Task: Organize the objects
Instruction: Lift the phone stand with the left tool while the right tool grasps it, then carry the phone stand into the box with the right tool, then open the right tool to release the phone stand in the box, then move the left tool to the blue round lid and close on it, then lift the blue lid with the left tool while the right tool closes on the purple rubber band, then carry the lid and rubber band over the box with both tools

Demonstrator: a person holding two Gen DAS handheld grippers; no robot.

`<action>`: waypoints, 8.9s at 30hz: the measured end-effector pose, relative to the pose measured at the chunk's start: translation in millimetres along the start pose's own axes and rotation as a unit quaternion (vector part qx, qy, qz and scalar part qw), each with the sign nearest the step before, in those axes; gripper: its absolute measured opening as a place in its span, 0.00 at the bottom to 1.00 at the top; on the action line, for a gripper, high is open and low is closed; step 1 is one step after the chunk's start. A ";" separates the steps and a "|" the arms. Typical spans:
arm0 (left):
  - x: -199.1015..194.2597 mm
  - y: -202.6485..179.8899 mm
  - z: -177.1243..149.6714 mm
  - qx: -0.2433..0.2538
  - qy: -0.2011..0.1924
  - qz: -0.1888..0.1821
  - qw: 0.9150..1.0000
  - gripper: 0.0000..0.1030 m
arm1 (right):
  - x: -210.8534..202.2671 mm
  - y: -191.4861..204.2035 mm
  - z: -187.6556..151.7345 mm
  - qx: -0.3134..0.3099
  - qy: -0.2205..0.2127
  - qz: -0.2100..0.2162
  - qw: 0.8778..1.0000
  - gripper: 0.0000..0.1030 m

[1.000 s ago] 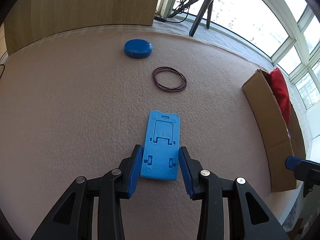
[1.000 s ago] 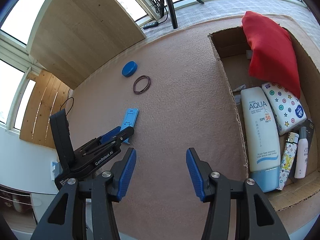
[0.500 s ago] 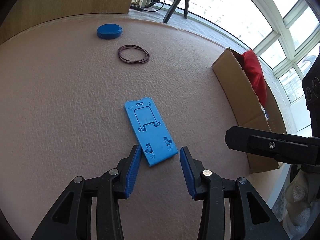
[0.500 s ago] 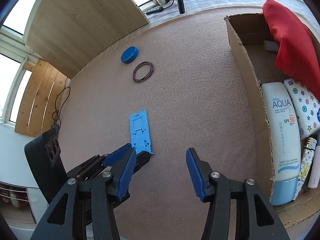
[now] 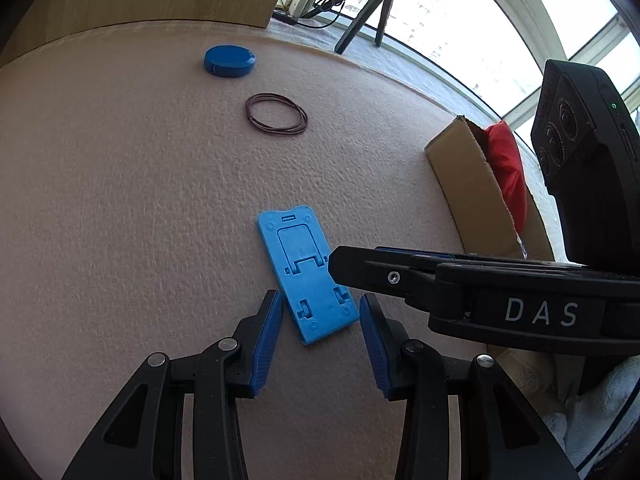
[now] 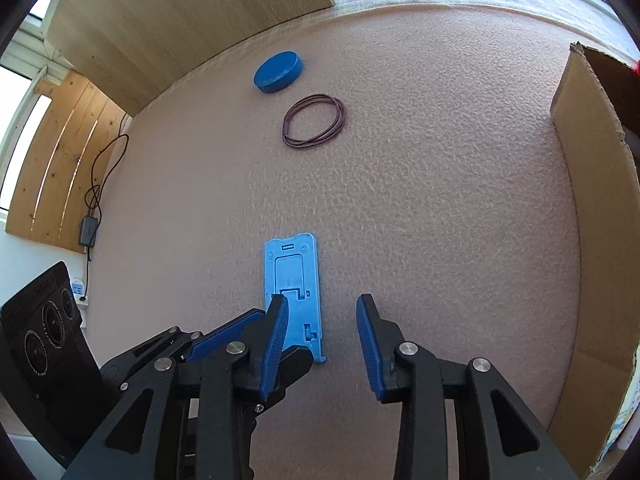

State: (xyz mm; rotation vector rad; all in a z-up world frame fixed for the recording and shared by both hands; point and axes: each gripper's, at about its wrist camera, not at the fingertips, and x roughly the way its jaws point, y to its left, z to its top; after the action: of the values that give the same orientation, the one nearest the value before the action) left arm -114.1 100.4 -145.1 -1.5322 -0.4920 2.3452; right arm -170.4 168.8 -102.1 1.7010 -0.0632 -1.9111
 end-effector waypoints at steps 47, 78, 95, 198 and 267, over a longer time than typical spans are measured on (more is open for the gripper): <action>-9.1 -166.5 8.6 0.130 -0.014 -0.089 0.987 0.32 | -141.9 -94.1 -53.0 0.088 -0.136 -0.022 0.987 0.12; 35.2 -257.9 -8.9 0.211 0.027 -0.097 0.972 0.32 | -171.8 -175.4 -82.5 0.155 -0.154 -0.056 0.974 0.13; 10.9 -207.7 -0.3 0.182 0.008 -0.074 0.980 0.32 | -166.2 -147.8 -74.4 0.145 -0.162 -0.059 0.974 0.34; 19.1 81.3 121.5 0.057 -0.042 0.125 0.990 0.44 | -17.0 -14.6 52.2 0.034 -0.083 -0.078 0.993 0.54; -52.7 72.6 -1.6 0.052 -0.032 0.146 0.987 0.52 | 8.1 -4.9 -3.6 -0.026 -0.056 -0.099 0.993 0.03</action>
State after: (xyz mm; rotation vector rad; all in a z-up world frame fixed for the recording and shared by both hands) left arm -96.4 13.1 -134.3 -1.5767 -0.1638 2.5977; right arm -169.1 170.5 -112.0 1.6167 0.1156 -2.1324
